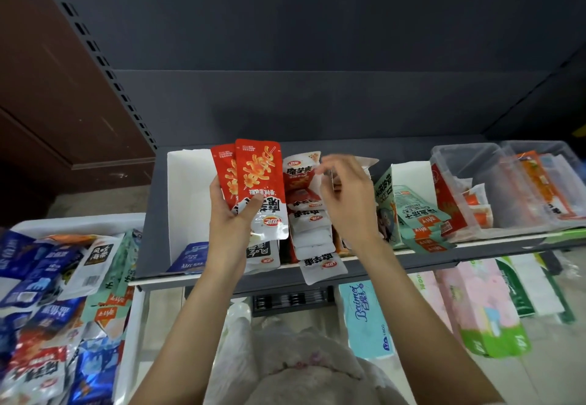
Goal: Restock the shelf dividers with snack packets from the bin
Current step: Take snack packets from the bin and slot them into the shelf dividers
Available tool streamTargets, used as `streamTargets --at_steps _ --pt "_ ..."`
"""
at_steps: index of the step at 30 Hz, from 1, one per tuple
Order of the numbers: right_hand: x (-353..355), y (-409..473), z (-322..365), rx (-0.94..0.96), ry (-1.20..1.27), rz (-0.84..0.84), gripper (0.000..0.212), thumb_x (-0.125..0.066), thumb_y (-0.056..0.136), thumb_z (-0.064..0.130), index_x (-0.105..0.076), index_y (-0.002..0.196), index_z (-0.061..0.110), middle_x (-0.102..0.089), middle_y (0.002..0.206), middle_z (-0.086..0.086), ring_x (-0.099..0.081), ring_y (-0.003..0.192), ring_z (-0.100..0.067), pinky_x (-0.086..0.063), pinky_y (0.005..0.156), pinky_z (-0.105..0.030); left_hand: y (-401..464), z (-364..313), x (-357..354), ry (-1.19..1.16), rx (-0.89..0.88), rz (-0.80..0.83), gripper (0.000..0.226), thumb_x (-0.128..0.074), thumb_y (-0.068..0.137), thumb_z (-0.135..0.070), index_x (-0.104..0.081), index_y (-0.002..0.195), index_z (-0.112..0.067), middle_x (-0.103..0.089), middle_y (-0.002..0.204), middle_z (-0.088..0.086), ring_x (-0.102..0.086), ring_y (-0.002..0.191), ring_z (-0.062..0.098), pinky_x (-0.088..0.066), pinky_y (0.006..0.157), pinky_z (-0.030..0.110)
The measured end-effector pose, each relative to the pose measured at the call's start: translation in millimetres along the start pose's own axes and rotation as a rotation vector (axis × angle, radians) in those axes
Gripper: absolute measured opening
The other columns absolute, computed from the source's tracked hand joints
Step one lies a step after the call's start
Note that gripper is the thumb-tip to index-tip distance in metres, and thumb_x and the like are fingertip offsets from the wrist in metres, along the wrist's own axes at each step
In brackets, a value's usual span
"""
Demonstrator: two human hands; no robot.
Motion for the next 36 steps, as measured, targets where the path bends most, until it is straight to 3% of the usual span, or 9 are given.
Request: streamTargets --at_steps 5,8,11,15,18,23,26,30,36 --pt "-39.6 -66.9 -11.7 -0.505 0.436 0.340 0.033 -0.066 0.079 0.050 -0.056 0.101 0.028 -0.068 0.092 0.007 -0.067 0.084 -0.010 -0.056 0.073 -0.031 -3.1 1.3 -10.6 -0.037 -0.013 -0.003 0.058 -0.065 0.088 -0.014 -0.035 0.135 -0.029 -0.058 0.124 0.000 -0.059 0.113 0.018 -0.048 0.098 0.046" --pt "-51.3 -73.6 -11.6 -0.589 0.528 0.341 0.024 -0.070 0.082 0.035 -0.053 0.097 0.025 -0.068 0.096 0.005 -0.067 0.081 -0.011 -0.052 0.061 -0.023 -7.3 1.9 -21.0 -0.005 -0.031 0.034 0.065 -0.070 0.084 -0.015 -0.034 0.135 -0.030 -0.056 0.124 -0.002 -0.057 0.115 0.016 -0.049 0.096 0.042" --pt "-36.3 -68.0 -27.8 -0.675 0.726 0.125 0.014 -0.067 0.086 0.012 -0.055 0.092 0.016 -0.068 0.095 0.000 -0.067 0.089 -0.019 -0.056 0.073 -0.033 -12.8 -1.4 -24.5 -0.001 -0.050 0.042 0.062 -0.068 0.085 -0.018 -0.033 0.134 -0.034 -0.057 0.119 -0.010 -0.056 0.109 0.006 -0.048 0.085 0.025" --pt "31.0 -39.8 -36.3 -0.402 0.356 -0.100 0.016 -0.062 0.089 0.014 -0.053 0.091 0.026 -0.066 0.091 0.009 -0.066 0.081 -0.008 -0.055 0.063 -0.032 -8.4 4.5 -5.3 -0.023 0.018 -0.009 0.046 -0.054 0.095 -0.019 -0.037 0.132 -0.039 -0.059 0.122 -0.006 -0.056 0.114 0.015 -0.047 0.094 0.039" --pt "53.5 -10.0 -4.7 -0.016 -0.193 -0.067 0.014 -0.062 0.092 0.022 -0.062 0.106 0.019 -0.072 0.086 -0.001 -0.067 0.070 -0.013 -0.055 0.057 -0.029 -6.2 1.6 7.6 0.033 0.011 -0.028 0.045 -0.052 0.096 -0.017 -0.038 0.133 -0.038 -0.059 0.125 -0.002 -0.055 0.116 0.020 -0.043 0.102 0.051" --pt "-4.0 36.5 33.4 0.395 -0.581 0.075 0.015 -0.075 0.077 0.009 -0.073 0.088 0.020 -0.069 0.066 0.002 -0.062 0.065 -0.020 -0.047 0.068 -0.030 -9.7 2.6 17.8 0.051 0.021 -0.024 0.038 -0.058 0.093 -0.016 -0.043 0.126 -0.027 -0.063 0.115 0.001 -0.062 0.107 0.020 -0.048 0.097 0.049" --pt "-61.6 56.4 32.1 0.469 -0.729 0.232 0.024 -0.078 0.065 0.001 -0.073 0.082 0.018 -0.068 0.071 0.002 -0.063 0.070 -0.021 -0.049 0.070 -0.030 -13.6 3.0 19.4 0.056 0.015 -0.005 0.029 -0.061 0.091 -0.015 -0.048 0.116 -0.023 -0.066 0.109 0.001 -0.065 0.101 0.021 -0.053 0.090 0.046" --pt "-95.4 64.7 20.3 0.431 -0.800 0.403 0.026 -0.059 0.084 0.001 -0.069 0.105 0.013 -0.064 0.101 -0.004 -0.060 0.093 -0.024 -0.046 0.085 -0.034 -16.8 3.3 25.7 0.030 0.011 -0.011 0.029 -0.060 0.091 -0.012 -0.049 0.115 -0.022 -0.066 0.109 0.000 -0.067 0.097 0.018 -0.056 0.081 0.037" --pt "-74.4 61.3 7.4 0.363 -0.662 0.256 0.040 -0.072 0.079 0.014 -0.056 0.116 0.015 -0.061 0.114 -0.006 -0.052 0.107 -0.026 -0.042 0.090 -0.036 -17.4 3.4 29.5 0.034 0.017 -0.024 0.031 -0.060 0.091 -0.015 -0.048 0.118 -0.023 -0.065 0.112 0.001 -0.066 0.099 0.018 -0.055 0.085 0.041"
Point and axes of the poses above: each hand's wrist, its own y-axis towards the middle knuckle, its own x-axis out of the back of the hand, z = x × y, the point moved 10 cm from there along y, towards the middle knuckle
